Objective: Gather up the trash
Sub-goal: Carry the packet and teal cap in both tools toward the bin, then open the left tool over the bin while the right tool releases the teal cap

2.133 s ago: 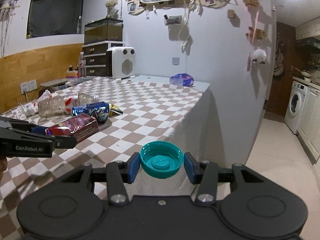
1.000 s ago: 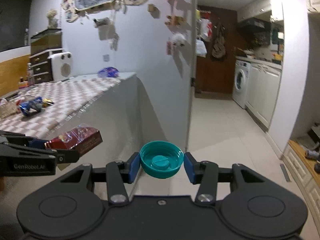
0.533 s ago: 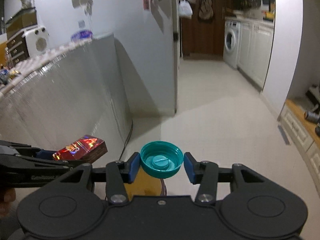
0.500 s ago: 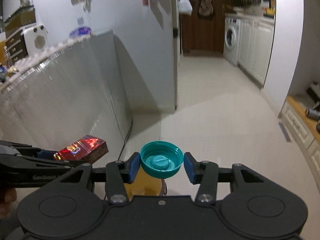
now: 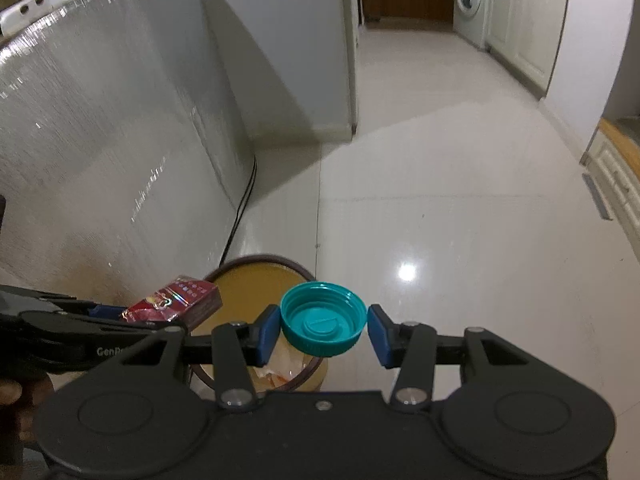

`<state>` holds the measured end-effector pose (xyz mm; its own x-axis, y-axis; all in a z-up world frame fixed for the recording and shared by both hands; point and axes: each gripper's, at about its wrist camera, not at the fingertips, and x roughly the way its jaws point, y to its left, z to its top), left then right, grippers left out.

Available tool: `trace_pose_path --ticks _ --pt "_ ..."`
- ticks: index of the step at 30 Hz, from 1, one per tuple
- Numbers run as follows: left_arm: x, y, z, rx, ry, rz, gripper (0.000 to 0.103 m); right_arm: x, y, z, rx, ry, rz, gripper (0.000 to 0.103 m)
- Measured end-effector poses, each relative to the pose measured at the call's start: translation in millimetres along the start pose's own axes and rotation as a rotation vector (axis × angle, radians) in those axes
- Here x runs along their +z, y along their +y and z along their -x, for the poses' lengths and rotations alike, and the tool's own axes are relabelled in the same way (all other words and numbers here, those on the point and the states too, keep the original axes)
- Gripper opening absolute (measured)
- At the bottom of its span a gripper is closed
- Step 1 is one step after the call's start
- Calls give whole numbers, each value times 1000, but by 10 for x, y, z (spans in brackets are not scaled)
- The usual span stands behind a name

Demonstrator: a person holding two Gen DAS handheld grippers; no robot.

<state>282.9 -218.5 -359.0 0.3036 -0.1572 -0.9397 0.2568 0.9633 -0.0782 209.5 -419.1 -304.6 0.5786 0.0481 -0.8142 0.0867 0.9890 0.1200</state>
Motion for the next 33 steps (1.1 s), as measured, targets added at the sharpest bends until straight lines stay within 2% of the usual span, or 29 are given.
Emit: trace_pose_path --ticks 4,7,10,13,17,23,25,27,29,31,33 --pt "22 265 -373 -21 78 85 49 44 94 -416 20 62 13 48" --pt "35 393 -612 10 116 99 49 96 174 -724 39 103 18 48" --pt "50 496 -799 -6 150 132 49 119 243 -990 56 141 16 48" --pt "83 515 -941 19 161 117 50 147 316 -1213 76 174 11 49" --pt "72 561 -1100 16 175 112 50 175 375 -1454 88 202 -8 49" --pt "90 486 -1217 55 138 38 51 227 424 -1678 108 198 -29 49" --pt "94 471 -1250 63 130 15 54 241 434 -1727 114 184 -41 49" --pt "85 442 -1267 65 134 -2 62 247 436 -1764 117 183 -48 49" --pt "75 435 -1271 79 137 -10 79 245 452 -1806 120 192 -47 49" --pt "55 422 -1281 90 137 -22 81 249 450 -1837 112 199 -43 55" --pt "34 418 -1295 96 152 -29 81 252 459 -1855 106 203 -31 56"
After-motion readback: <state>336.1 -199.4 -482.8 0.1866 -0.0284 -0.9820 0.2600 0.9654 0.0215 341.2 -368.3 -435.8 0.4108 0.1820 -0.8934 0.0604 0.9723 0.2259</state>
